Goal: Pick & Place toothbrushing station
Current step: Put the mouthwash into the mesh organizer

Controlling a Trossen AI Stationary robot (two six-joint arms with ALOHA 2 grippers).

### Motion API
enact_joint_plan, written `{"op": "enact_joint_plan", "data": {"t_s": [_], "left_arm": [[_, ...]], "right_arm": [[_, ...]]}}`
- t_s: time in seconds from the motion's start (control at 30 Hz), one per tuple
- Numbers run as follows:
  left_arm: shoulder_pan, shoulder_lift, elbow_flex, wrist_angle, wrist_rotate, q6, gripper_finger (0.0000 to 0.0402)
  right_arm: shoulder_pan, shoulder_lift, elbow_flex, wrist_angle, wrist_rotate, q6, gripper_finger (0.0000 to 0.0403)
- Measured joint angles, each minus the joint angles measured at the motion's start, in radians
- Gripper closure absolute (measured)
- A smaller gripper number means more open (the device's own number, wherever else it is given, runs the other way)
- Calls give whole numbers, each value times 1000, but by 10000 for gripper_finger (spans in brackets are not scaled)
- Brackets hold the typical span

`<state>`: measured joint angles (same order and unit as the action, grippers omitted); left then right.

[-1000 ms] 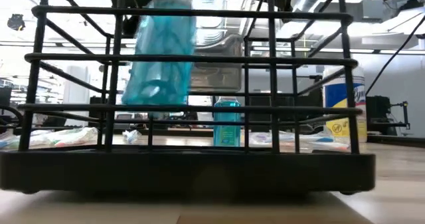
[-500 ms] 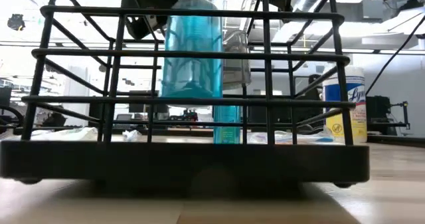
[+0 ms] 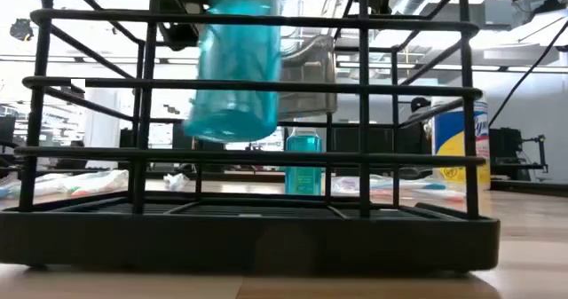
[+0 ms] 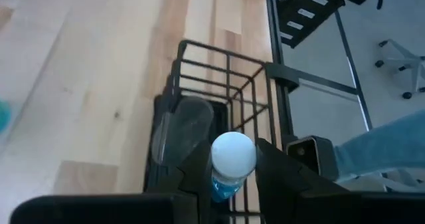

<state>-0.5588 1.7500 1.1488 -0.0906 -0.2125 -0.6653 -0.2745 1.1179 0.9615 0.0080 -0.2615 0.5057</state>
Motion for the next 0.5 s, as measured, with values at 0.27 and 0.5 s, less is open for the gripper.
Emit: {"op": "enact_joint_plan", "data": {"t_s": [0.27, 0.5], "left_arm": [[-11, 0, -24, 1, -25, -48, 324], [-11, 0, -35, 7, -25, -51, 324]], "right_arm": [[0, 0, 0, 0, 0, 0, 207], [0, 0, 0, 0, 0, 0, 207]]}}
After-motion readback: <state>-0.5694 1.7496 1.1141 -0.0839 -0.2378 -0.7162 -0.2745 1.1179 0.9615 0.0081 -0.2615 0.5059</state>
